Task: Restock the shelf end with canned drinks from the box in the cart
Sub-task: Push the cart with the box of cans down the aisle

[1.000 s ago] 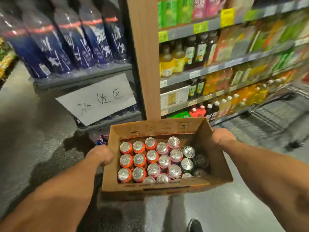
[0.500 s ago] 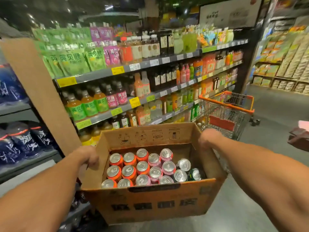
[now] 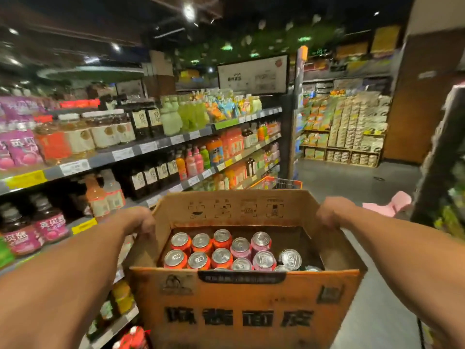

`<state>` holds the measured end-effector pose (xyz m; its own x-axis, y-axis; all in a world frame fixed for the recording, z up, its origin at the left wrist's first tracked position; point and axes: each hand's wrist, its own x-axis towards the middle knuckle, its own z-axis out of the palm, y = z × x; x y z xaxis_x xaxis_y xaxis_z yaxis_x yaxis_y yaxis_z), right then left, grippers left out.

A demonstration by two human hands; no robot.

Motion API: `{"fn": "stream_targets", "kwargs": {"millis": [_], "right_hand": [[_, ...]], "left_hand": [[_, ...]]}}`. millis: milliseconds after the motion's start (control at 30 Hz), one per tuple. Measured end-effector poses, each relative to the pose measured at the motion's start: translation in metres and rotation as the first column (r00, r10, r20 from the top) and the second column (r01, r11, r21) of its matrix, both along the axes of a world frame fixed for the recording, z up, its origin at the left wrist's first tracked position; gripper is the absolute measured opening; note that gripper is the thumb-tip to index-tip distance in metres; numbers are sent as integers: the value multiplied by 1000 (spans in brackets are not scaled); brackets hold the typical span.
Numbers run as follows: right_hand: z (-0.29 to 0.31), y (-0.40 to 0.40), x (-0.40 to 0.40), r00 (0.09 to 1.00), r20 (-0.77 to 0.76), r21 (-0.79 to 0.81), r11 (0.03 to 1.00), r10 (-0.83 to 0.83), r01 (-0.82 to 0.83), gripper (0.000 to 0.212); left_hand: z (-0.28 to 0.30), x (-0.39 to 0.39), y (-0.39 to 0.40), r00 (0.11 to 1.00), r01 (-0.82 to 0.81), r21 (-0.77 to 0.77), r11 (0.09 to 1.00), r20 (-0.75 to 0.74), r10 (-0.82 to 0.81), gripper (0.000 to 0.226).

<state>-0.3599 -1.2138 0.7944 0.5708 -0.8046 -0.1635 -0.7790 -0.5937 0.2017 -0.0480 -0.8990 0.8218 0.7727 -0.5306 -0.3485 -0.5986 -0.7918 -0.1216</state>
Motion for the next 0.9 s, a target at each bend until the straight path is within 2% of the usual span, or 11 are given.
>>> {"fn": "stream_targets", "kwargs": {"millis": [133, 267, 333, 500, 600, 667, 733, 800, 900], "right_hand": [[34, -105, -21, 998, 57, -33, 999, 18, -16, 32], [67, -211, -24, 989, 130, -108, 993, 63, -49, 36], [83, -262, -20, 990, 125, -108, 993, 62, -49, 35], [113, -386, 2, 980, 194, -89, 994, -40, 58, 19], [121, -456, 15, 984, 168, -76, 995, -59, 72, 18], [125, -508, 25, 982, 181, -67, 996, -52, 65, 22], [124, -561, 35, 984, 177, -61, 998, -21, 32, 28], [122, -612, 50, 985, 170, -96, 995, 10, 6, 25], [124, -695, 80, 970, 236, -87, 996, 52, -32, 26]], "left_hand": [[28, -11, -109, 997, -33, -90, 995, -68, 27, 34], [43, -24, -202, 998, -37, -174, 984, 42, 45, 30], [50, -29, -247, 996, -65, -190, 980, 48, 75, 34], [62, -9, -370, 995, -71, -233, 970, 55, 86, 50], [79, 2, -444, 996, -69, -228, 971, 33, 79, 18], [90, 5, -493, 995, -70, -211, 975, 57, 84, 12], [98, 8, -542, 992, -107, -193, 975, 45, 118, 16], [101, 12, -585, 983, -176, -204, 963, 20, 184, 22], [97, 15, -645, 977, -169, -203, 964, 96, 192, 31]]}}
